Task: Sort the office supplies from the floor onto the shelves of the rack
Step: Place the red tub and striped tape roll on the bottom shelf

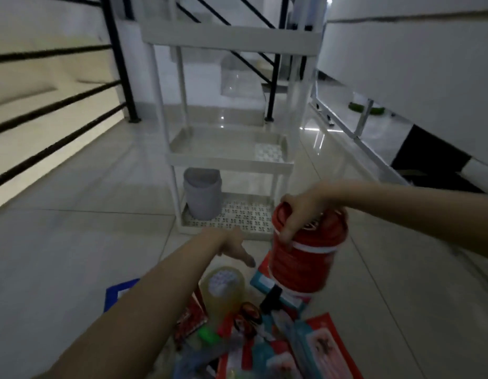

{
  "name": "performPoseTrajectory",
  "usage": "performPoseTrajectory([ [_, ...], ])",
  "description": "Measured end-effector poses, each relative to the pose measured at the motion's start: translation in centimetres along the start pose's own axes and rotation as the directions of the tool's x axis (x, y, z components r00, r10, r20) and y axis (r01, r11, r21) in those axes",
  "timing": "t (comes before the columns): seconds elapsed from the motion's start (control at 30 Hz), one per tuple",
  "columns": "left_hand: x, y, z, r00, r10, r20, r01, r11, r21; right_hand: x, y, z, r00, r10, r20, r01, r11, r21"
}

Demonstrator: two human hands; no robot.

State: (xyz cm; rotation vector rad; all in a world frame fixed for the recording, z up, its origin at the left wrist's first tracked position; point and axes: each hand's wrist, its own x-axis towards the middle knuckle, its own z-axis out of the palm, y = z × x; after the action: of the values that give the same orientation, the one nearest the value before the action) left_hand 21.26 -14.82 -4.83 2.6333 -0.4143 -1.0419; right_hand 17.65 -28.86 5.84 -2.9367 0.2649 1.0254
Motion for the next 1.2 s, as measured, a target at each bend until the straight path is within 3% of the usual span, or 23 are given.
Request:
performPoseTrajectory([
  [0.1,0.9,-1.6,-1.4,0.997,-0.045,-0.061,0.014,0.901,-0.434,2.5,-4.3,-2.3,0.996,0.02,0.083,-0.039,0.973,0.225],
  [0.2,1.6,-4.3,-2.1,0.949,-0.199,-0.244,0.01,0.794,-0.608,6.0,-6.7,-1.5,0.999,-0.019,0.03,0.002,0.877,0.48],
  [0.3,2.3,-6.2,-1.4,0.939,-0.267,-0.216,0.043,0.714,-0.699,10.7,-7.8,0.9,0.995,-0.008,-0.099,0.087,0.551,0.83],
  [0.4,3.6,-6.5,0.4,0.952,-0.267,-0.148,0.106,0.743,-0.661,13.3,-8.5,2.2,0.994,0.07,-0.088,0.077,0.156,0.985],
  [0.47,5.2,-6.6,1.1,0.957,-0.211,-0.198,0.061,0.817,-0.574,15.5,-8.0,2.6,0.984,0.161,-0.071,0.071,0.006,0.997],
  [0.5,6.0,-6.6,1.1,0.951,-0.157,-0.266,-0.005,0.854,-0.521,16.7,-7.8,2.7,0.973,0.219,-0.076,0.079,-0.008,0.997],
  [0.57,7.9,-7.0,1.0,0.914,-0.098,-0.394,-0.092,0.895,-0.436,19.1,-7.6,3.1,0.944,0.316,-0.098,0.081,0.066,0.995],
  [0.63,9.4,-7.7,0.8,0.873,-0.095,-0.479,-0.074,0.944,-0.322,20.8,-7.1,3.6,0.919,0.369,-0.141,0.093,0.144,0.985],
  [0.83,12.4,-10.1,0.7,0.816,-0.126,-0.565,0.214,0.973,0.092,23.6,-7.1,4.2,0.889,0.415,-0.193,0.116,0.203,0.972],
  [0.97,13.8,-11.0,1.6,0.9,-0.044,-0.435,0.203,0.923,0.328,25.5,-8.6,4.5,0.838,0.43,-0.336,0.153,0.406,0.901],
  [1.1,15.1,-11.7,2.5,0.944,-0.085,-0.32,0.205,0.908,0.365,27.1,-10.0,5.0,0.801,0.428,-0.419,0.162,0.518,0.84],
  [1.2,16.1,-12.2,2.7,0.948,-0.084,-0.308,0.194,0.918,0.346,27.9,-10.3,5.1,0.777,0.446,-0.445,0.149,0.556,0.818],
])
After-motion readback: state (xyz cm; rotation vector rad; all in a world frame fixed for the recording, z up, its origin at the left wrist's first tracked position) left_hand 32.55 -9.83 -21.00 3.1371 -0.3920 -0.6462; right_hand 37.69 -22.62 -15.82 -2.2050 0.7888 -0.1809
